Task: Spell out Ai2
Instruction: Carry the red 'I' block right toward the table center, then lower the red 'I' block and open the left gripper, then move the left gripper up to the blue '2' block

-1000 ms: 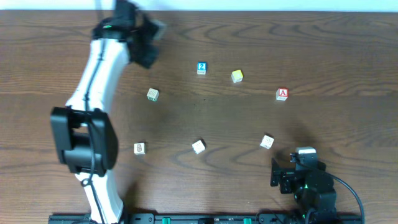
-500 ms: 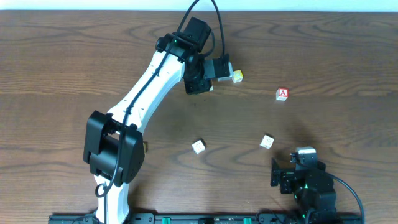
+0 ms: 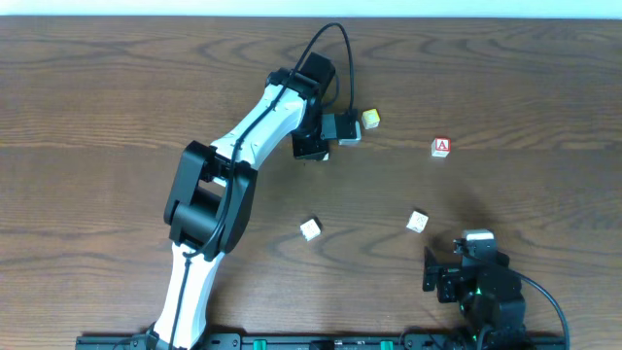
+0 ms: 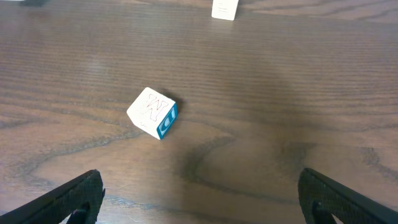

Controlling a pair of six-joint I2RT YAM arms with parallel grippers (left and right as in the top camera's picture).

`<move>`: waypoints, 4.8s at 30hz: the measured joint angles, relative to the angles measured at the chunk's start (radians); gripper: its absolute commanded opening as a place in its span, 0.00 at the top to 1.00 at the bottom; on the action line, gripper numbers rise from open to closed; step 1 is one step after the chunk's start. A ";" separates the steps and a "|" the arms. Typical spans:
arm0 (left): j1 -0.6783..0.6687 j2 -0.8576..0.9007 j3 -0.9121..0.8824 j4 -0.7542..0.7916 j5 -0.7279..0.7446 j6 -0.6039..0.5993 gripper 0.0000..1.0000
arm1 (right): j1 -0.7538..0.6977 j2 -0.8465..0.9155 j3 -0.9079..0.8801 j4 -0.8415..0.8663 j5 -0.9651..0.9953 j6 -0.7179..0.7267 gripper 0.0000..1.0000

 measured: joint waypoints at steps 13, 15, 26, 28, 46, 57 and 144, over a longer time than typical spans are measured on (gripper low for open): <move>-0.001 0.007 0.000 -0.001 -0.003 0.039 0.94 | 0.000 0.000 0.000 0.000 0.000 0.000 0.01; -0.001 0.008 0.000 -0.001 -0.001 0.039 0.91 | 0.000 0.000 0.000 0.000 0.000 0.000 0.01; -0.001 0.013 0.000 -0.002 0.042 0.039 0.78 | 0.000 0.000 0.000 0.000 0.000 0.000 0.01; -0.001 0.013 0.000 -0.002 0.042 0.039 0.78 | 0.000 0.000 0.000 0.000 0.000 0.000 0.01; -0.001 0.034 0.000 0.014 0.034 0.043 0.66 | 0.000 0.000 0.000 0.000 0.000 0.000 0.01; 0.016 0.034 0.000 0.015 0.012 0.043 0.44 | 0.000 0.000 0.000 0.000 0.000 0.000 0.01; 0.072 -0.032 0.002 0.476 -0.243 -0.571 0.10 | 0.000 0.000 0.000 0.000 0.000 0.000 0.01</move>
